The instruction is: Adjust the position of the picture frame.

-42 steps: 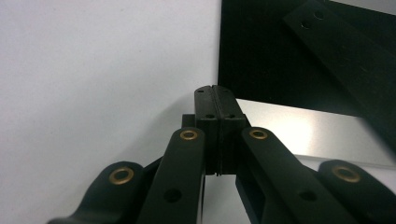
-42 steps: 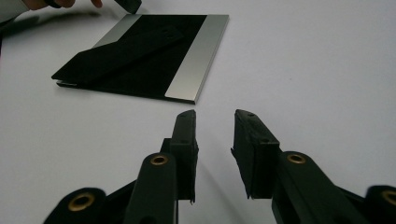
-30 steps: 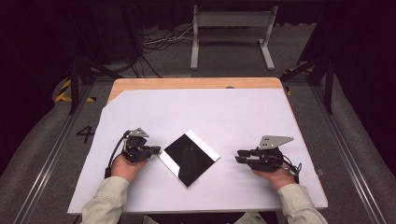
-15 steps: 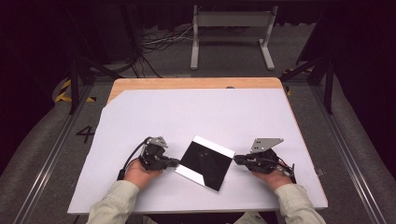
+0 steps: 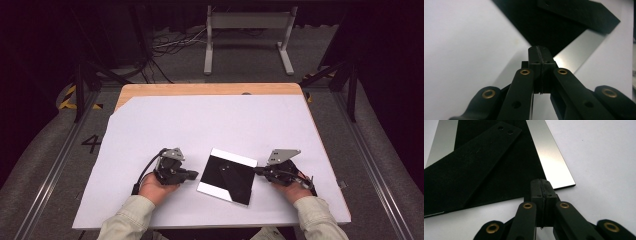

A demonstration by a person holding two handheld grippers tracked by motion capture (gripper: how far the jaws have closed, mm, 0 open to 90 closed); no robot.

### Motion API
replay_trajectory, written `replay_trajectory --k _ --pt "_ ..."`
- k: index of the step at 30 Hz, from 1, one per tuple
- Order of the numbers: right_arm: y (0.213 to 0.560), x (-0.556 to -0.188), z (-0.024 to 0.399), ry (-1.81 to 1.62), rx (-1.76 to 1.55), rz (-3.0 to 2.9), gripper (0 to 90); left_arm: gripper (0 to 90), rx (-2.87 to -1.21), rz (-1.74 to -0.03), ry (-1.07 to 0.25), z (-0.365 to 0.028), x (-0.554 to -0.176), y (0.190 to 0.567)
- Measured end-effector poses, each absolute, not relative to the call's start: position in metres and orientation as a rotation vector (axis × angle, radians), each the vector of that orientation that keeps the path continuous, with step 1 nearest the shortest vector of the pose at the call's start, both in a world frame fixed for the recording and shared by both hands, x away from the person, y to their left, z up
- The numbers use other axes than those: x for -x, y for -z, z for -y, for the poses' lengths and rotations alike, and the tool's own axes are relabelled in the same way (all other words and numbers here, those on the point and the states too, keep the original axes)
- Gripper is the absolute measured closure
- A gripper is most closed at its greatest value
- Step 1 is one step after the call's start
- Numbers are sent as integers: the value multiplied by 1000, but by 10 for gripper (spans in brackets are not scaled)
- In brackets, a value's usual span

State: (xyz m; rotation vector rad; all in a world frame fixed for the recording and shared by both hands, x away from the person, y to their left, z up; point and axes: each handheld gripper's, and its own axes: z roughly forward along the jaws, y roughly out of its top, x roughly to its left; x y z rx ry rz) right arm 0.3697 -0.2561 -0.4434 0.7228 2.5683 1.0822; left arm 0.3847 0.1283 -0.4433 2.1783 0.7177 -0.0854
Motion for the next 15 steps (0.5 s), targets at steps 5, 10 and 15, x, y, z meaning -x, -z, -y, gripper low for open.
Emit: replay_trajectory --k 5,10,15 --pt "443 -384 243 -1078 -812 -2544 897 900 -2124 -783 37 -149 -380 442" --pt "443 -402 221 -1053 -857 -2513 897 900 -2122 -795 5 -158 -372 443" --pt "444 -414 210 -1029 -839 -2497 897 897 -2114 -779 -34 -162 -368 443"
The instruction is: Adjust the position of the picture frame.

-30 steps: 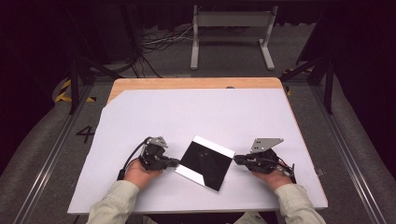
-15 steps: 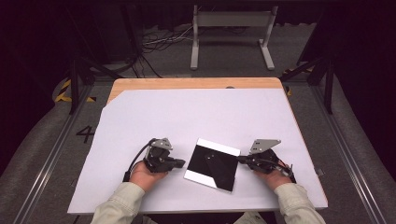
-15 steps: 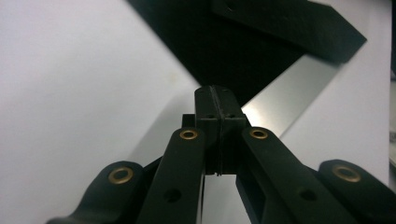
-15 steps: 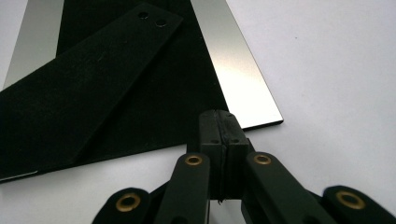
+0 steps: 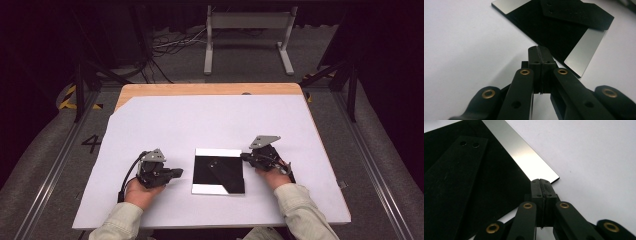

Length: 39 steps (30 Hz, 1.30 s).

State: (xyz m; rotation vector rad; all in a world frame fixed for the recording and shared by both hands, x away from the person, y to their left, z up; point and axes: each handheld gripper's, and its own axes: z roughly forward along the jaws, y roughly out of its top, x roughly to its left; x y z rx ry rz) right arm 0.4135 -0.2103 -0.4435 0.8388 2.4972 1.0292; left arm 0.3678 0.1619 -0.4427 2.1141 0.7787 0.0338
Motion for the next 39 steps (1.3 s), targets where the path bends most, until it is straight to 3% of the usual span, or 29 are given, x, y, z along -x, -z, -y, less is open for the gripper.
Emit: replay_trajectory --k 9,12,16,21,26,39 --pt "445 -415 200 -1008 -807 -2465 895 859 -2120 -743 -98 -155 -372 439" --pt "441 -409 206 -974 -817 -2478 875 795 -2184 -710 -194 -149 -371 439" --pt "438 -402 224 -1013 -837 -2489 862 756 -2182 -670 -217 -153 -375 437" --pt "431 -394 243 -1025 -821 -2506 876 608 -2129 -627 -252 -160 -377 429" --pt "423 -392 262 -1083 -786 -2507 885 542 -2132 -568 -258 -163 -375 429" --pt "407 -379 261 -1041 -751 -2548 870 431 -2075 -835 -333 -176 -388 429"
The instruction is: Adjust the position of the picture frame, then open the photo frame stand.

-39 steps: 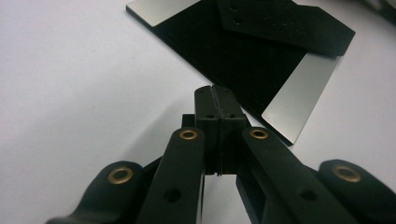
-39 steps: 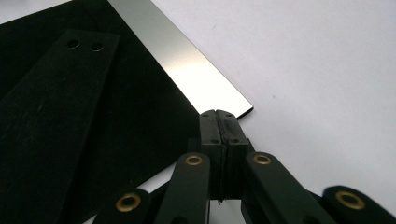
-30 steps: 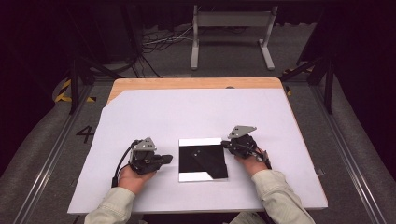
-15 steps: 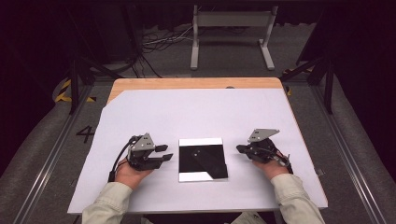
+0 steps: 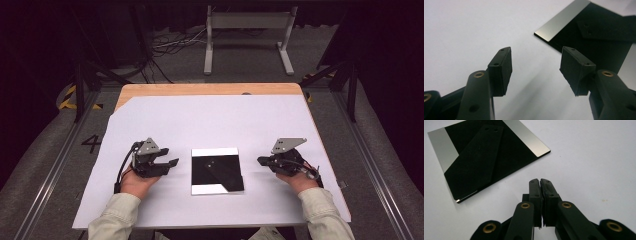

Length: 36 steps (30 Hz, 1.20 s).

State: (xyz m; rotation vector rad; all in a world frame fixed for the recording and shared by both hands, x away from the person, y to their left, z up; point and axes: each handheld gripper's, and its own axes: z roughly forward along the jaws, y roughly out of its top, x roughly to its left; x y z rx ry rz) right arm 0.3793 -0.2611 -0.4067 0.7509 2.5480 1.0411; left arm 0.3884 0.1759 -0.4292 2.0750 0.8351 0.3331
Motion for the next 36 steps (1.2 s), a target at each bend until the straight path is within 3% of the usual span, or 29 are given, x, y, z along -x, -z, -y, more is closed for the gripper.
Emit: replay_trajectory --k 4,9,19,36 --pt "404 -377 260 -1040 -752 -2558 869 419 -2048 -855 -327 -180 -390 429" --pt "401 -376 256 -1037 -741 -2574 868 329 -1990 -879 -307 -186 -392 430" --pt "395 -372 251 -1158 -669 -2615 864 330 -1865 -819 -338 -194 -385 422" --pt "376 -354 232 -1168 -581 -2706 861 328 -1886 -819 -343 -188 -386 424"
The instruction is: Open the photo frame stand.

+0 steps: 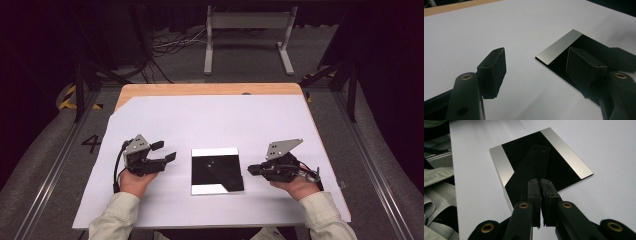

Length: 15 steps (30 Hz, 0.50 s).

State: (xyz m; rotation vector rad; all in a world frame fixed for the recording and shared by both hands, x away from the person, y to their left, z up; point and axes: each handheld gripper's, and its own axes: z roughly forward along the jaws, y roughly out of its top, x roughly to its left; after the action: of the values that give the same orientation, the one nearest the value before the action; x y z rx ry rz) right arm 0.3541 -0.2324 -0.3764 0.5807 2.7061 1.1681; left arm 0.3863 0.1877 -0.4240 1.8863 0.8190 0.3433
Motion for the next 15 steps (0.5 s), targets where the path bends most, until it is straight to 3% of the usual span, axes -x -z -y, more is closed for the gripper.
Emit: replay_trajectory --k 15 --pt "388 -352 215 -1068 -502 -2810 866 328 -1851 -844 -356 -191 -387 425"
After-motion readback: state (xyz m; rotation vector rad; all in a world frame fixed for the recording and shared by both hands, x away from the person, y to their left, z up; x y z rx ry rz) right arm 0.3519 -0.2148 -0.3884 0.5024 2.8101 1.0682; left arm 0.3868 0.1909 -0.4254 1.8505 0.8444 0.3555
